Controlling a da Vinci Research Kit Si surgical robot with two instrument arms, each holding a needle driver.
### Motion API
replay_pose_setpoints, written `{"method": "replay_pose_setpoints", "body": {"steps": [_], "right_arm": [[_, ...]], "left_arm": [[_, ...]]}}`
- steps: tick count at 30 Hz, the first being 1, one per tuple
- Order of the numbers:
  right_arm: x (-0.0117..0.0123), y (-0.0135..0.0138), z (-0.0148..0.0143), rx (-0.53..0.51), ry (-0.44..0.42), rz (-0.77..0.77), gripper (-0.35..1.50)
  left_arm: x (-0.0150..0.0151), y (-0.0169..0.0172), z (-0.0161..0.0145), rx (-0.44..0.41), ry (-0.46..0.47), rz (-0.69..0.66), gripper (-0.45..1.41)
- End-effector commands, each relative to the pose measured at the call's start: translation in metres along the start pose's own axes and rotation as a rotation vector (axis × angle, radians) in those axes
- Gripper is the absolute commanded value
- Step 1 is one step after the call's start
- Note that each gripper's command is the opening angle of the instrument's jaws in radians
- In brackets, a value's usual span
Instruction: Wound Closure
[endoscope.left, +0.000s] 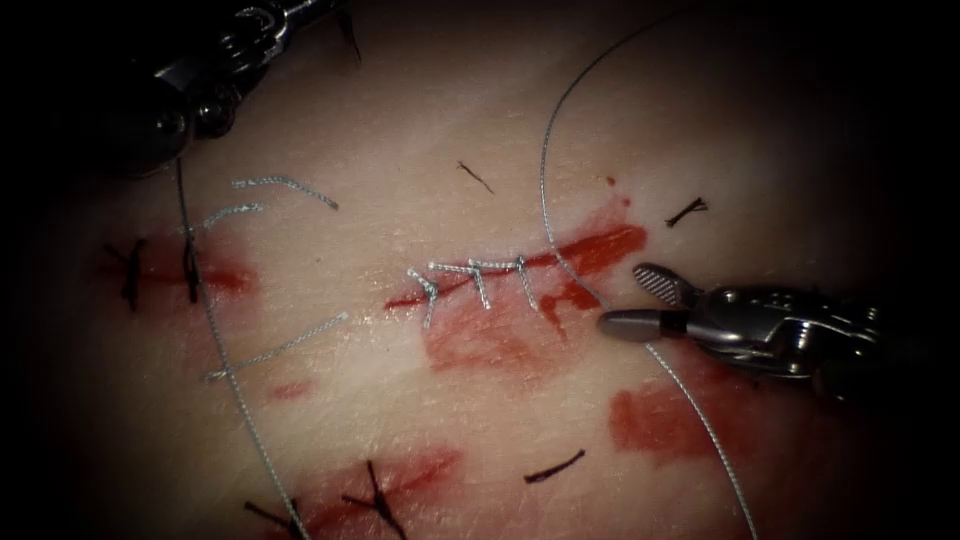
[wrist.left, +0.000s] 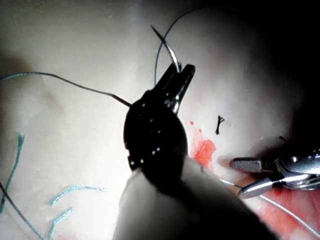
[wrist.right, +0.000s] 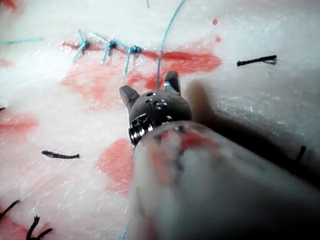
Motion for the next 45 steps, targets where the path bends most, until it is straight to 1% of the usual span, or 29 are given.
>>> {"method": "replay_pose_setpoints", "body": {"steps": [1,2,3,4,5,6,9,11,15,18,19,20,21,22,24,26,28,29,30,31,33,35,36,37,39,40,42,43,45], "right_arm": [[-0.0001,-0.0008,0.0014,0.008,-0.012,-0.014,0.76],[0.0000,-0.0009,0.0016,0.007,-0.015,-0.012,0.71],[0.0000,-0.0010,0.0017,0.010,-0.020,-0.017,0.54],[0.0000,-0.0010,0.0017,0.016,-0.027,-0.020,0.24],[0.0000,-0.0010,0.0017,0.017,-0.030,-0.031,-0.21],[-0.0001,-0.0010,0.0017,0.026,-0.041,-0.035,-0.35],[-0.0006,-0.0008,0.0015,0.004,-0.040,-0.023,-0.35],[-0.0010,-0.0007,0.0008,-0.006,-0.050,-0.025,-0.35],[-0.0011,-0.0002,-0.0012,-0.047,-0.098,-0.038,-0.35],[-0.0007,0.0000,-0.0018,-0.069,-0.132,-0.054,-0.35],[-0.0005,0.0000,-0.0018,-0.059,-0.134,-0.079,-0.23],[-0.0003,-0.0001,-0.0015,-0.059,-0.126,-0.099,0.12],[0.0002,-0.0005,-0.0006,-0.059,-0.094,-0.103,1.03],[0.0004,-0.0007,-0.0002,-0.051,-0.073,-0.114,1.10],[0.0006,-0.0012,0.0005,-0.044,-0.046,-0.106,1.08],[0.0006,-0.0016,0.0011,-0.050,-0.043,-0.105,1.06],[0.0003,-0.0017,0.0018,-0.052,-0.041,-0.108,1.13],[0.0000,-0.0017,0.0020,-0.049,-0.042,-0.110,1.11],[-0.0002,-0.0016,0.0022,-0.042,-0.045,-0.112,1.05],[-0.0006,-0.0015,0.0024,-0.029,-0.048,-0.114,0.83],[-0.0011,-0.0011,0.0028,-0.011,-0.056,-0.119,0.54],[-0.0017,-0.0007,0.0034,-0.015,-0.062,-0.127,0.47],[-0.0019,-0.0005,0.0036,-0.020,-0.069,-0.131,0.47],[-0.0023,-0.0002,0.0038,-0.027,-0.077,-0.136,0.42],[-0.0027,0.0001,0.0041,-0.035,-0.088,-0.143,0.12],[-0.0030,0.0003,0.0042,-0.038,-0.092,-0.146,-0.35],[-0.0031,0.0005,0.0038,-0.034,-0.093,-0.154,-0.35],[-0.0030,0.0005,0.0030,-0.052,-0.110,-0.127,-0.35],[-0.0029,0.0004,0.0026,-0.062,-0.124,-0.129,-0.35]], "left_arm": [[-0.0009,-0.0003,0.0006,-0.001,-0.004,0.000,-0.45],[-0.0011,-0.0002,0.0007,-0.002,-0.011,0.001,-0.45],[-0.0014,-0.0002,0.0009,-0.006,-0.016,-0.005,-0.45],[-0.0015,-0.0001,0.0010,-0.010,-0.018,-0.005,-0.45],[-0.0016,-0.0001,0.0010,-0.012,-0.022,0.001,-0.45],[-0.0018,-0.0001,0.0011,-0.016,-0.028,0.000,-0.45],[-0.0018,0.0000,0.0011,-0.019,-0.033,0.004,-0.45],[-0.0018,0.0000,0.0011,-0.020,-0.034,0.010,-0.45],[-0.0019,0.0002,0.0011,-0.017,-0.032,0.020,-0.45],[-0.0019,0.0002,0.0011,-0.011,-0.042,0.020,-0.45],[-0.0019,0.0002,0.0011,-0.011,-0.042,0.020,-0.45],[-0.0019,0.0002,0.0011,-0.011,-0.042,0.026,-0.45],[-0.0019,0.0002,0.0012,-0.012,-0.043,0.032,-0.45],[-0.0019,0.0002,0.0012,-0.013,-0.043,0.032,-0.45],[-0.0019,0.0002,0.0012,-0.010,-0.042,0.032,-0.45],[-0.0019,0.0001,0.0012,-0.011,-0.042,0.032,-0.45],[-0.0019,0.0001,0.0012,-0.011,-0.042,0.032,-0.45],[-0.0019,0.0001,0.0012,-0.011,-0.042,0.031,-0.45],[-0.0019,0.0002,0.0012,-0.012,-0.042,0.037,-0.45],[-0.0019,0.0002,0.0012,-0.012,-0.042,0.037,-0.45],[-0.0019,0.0002,0.0012,-0.012,-0.043,0.037,-0.45],[-0.0019,0.0002,0.0012,-0.012,-0.043,0.037,-0.45],[-0.0019,0.0002,0.0012,-0.012,-0.043,0.037,-0.45],[-0.0019,0.0002,0.0012,-0.012,-0.043,0.037,-0.45],[-0.0020,0.0003,0.0012,-0.013,-0.043,0.043,-0.45],[-0.0020,0.0003,0.0012,-0.013,-0.043,0.043,-0.45],[-0.0020,0.0004,0.0012,-0.013,-0.043,0.043,-0.45],[-0.0020,0.0004,0.0012,-0.012,-0.043,0.043,-0.45],[-0.0021,0.0005,0.0012,-0.012,-0.043,0.043,-0.45]]}}
